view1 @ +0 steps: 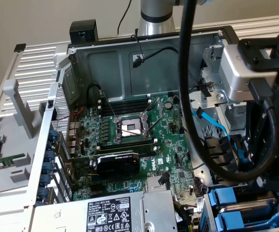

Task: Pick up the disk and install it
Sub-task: 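Insert the first disk wire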

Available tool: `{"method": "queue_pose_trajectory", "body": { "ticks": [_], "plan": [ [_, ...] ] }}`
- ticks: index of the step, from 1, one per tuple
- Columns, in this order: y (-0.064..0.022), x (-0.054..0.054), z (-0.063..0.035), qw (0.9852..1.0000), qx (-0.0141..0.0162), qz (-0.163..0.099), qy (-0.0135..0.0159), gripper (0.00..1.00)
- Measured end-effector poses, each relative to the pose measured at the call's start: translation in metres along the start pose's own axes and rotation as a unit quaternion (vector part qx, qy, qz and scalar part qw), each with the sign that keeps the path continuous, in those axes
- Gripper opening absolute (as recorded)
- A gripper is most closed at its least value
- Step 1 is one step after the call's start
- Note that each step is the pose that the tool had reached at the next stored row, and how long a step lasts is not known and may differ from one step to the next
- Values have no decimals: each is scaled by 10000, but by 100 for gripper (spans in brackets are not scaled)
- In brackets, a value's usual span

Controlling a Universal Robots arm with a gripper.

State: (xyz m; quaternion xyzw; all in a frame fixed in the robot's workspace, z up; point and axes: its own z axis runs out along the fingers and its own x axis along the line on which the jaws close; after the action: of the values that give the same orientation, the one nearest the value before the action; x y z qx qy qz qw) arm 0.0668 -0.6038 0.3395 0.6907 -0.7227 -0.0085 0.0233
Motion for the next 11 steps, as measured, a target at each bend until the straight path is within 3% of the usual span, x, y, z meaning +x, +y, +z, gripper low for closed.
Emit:
{"method": "queue_pose_trajectory", "body": {
  "ticks": [11],
  "plan": [
    [6, -17, 6, 10000, 15, 2, 35, 17]
  ]
}}
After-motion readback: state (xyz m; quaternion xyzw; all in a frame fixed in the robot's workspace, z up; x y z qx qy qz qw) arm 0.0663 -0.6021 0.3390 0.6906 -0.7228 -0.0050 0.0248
